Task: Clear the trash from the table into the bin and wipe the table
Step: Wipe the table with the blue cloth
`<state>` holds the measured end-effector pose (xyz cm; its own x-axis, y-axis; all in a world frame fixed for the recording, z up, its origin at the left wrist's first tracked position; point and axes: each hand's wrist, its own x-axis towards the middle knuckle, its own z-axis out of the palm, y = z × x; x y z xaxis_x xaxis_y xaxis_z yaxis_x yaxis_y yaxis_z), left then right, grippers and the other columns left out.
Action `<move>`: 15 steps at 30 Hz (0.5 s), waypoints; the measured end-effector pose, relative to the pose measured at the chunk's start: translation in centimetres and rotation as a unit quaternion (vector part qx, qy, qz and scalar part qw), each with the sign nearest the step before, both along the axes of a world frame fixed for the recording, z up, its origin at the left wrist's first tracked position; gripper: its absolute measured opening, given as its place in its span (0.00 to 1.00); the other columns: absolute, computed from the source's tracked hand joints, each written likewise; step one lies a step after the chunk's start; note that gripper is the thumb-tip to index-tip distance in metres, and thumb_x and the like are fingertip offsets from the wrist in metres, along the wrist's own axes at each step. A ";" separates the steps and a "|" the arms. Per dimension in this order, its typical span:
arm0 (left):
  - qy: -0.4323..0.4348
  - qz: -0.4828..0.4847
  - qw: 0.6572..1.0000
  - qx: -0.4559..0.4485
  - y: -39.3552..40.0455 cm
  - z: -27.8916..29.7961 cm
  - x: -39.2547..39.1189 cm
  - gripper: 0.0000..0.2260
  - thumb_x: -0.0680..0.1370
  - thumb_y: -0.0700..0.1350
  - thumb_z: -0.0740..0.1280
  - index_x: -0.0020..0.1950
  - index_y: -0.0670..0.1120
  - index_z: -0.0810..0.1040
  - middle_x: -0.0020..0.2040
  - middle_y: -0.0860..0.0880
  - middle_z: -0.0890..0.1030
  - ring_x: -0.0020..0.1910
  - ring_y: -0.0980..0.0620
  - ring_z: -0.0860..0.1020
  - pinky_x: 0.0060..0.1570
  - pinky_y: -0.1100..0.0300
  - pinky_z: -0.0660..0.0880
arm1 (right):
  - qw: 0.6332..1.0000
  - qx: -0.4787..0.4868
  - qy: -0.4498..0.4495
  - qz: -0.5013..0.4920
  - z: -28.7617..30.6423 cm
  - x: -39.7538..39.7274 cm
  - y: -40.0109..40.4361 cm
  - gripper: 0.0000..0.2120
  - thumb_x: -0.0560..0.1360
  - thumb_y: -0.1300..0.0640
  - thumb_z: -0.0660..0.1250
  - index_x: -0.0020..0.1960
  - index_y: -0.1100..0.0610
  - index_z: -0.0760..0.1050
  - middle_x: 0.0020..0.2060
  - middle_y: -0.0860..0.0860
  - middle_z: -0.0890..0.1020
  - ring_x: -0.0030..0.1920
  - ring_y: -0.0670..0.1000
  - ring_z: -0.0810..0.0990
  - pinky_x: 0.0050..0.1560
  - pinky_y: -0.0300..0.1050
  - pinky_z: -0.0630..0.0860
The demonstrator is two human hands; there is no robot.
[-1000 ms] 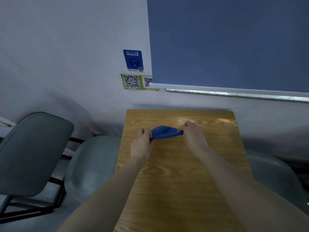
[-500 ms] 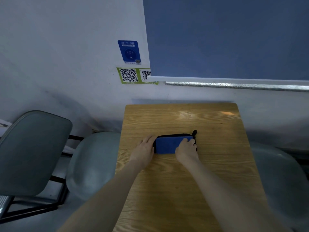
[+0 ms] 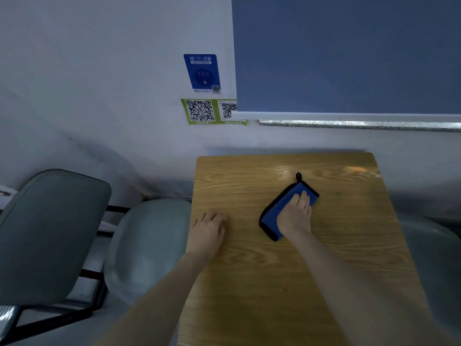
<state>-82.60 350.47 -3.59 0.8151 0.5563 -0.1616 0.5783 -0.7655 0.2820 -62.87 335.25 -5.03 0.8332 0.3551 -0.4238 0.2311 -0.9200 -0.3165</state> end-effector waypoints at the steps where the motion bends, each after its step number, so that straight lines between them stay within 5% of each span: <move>1: -0.001 0.005 1.000 0.016 0.4 -0.2 -0.5 0.14 0.81 0.47 0.61 0.65 0.55 0.76 0.63 0.53 0.76 0.63 0.49 0.72 0.61 0.54 0.71 | 1.000 0.009 -0.007 -0.013 -0.1 0.1 0.6 0.34 0.81 0.62 0.57 0.79 0.64 0.41 0.80 0.60 0.40 0.80 0.58 0.39 0.79 0.53 0.41; 7: -0.021 0.058 0.997 0.037 2.5 -1.0 -2.9 0.18 0.80 0.47 0.62 0.70 0.52 0.71 0.69 0.50 0.71 0.65 0.47 0.73 0.62 0.50 0.71 | 0.997 0.010 -0.070 0.007 -1.5 0.9 3.7 0.32 0.83 0.59 0.50 0.80 0.61 0.35 0.80 0.57 0.37 0.80 0.56 0.36 0.79 0.56 0.37; 15: -0.080 0.160 0.980 -0.084 2.5 -2.5 -4.9 0.20 0.83 0.51 0.59 0.74 0.53 0.63 0.73 0.54 0.64 0.68 0.51 0.69 0.68 0.51 0.68 | 0.976 0.025 -0.132 0.174 -2.8 2.2 7.2 0.37 0.79 0.67 0.54 0.81 0.56 0.38 0.80 0.52 0.39 0.79 0.54 0.36 0.78 0.56 0.36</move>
<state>-87.50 353.01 -6.13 0.6255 0.7642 -0.1573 0.7195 -0.4871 0.4950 -60.70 342.45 -7.82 0.7366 0.6504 -0.1855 0.6062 -0.7565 -0.2453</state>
